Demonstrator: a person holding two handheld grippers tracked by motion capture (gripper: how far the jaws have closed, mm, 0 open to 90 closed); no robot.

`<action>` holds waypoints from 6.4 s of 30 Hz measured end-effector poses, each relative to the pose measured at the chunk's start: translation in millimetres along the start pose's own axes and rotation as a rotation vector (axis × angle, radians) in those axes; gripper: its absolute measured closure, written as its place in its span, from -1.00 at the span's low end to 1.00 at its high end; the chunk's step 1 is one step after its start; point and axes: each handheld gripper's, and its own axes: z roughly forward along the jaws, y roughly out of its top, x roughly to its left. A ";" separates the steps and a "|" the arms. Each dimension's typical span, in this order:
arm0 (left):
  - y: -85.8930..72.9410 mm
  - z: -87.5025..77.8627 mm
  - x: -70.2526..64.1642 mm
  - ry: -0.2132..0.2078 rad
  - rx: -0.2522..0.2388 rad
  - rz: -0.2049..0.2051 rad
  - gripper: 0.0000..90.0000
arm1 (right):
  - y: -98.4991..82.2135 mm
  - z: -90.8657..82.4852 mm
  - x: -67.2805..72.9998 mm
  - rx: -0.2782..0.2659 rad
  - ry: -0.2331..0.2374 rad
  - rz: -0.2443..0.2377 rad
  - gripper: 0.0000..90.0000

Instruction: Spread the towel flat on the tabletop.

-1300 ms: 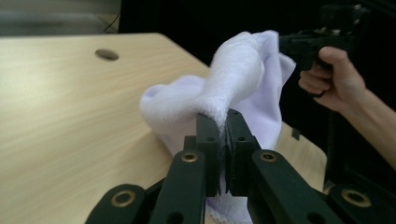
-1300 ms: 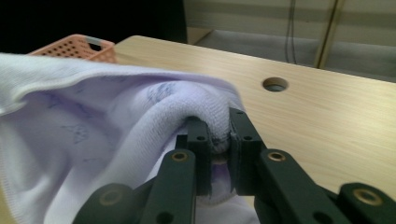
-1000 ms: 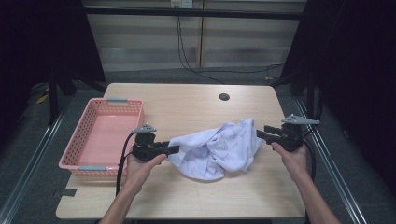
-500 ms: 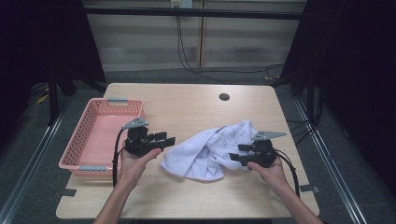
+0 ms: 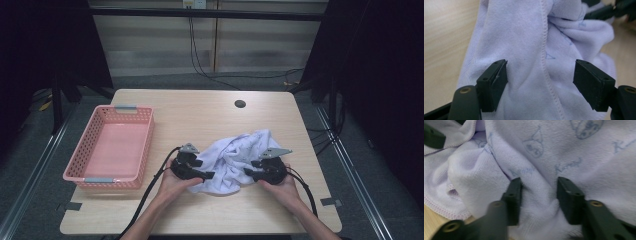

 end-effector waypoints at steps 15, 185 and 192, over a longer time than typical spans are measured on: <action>-20.5 -23.6 -14.7 -0.027 0.055 0.057 0.86 | 9.7 -58.4 -37.8 -0.181 0.085 0.177 0.80; 190.4 -259.9 11.2 0.010 -0.702 0.063 0.93 | 240.7 -252.8 -86.8 -0.693 0.035 0.070 0.96; 134.3 -213.4 8.9 -0.050 -0.566 0.034 0.93 | 166.0 -212.2 -65.7 -0.538 0.082 0.048 0.96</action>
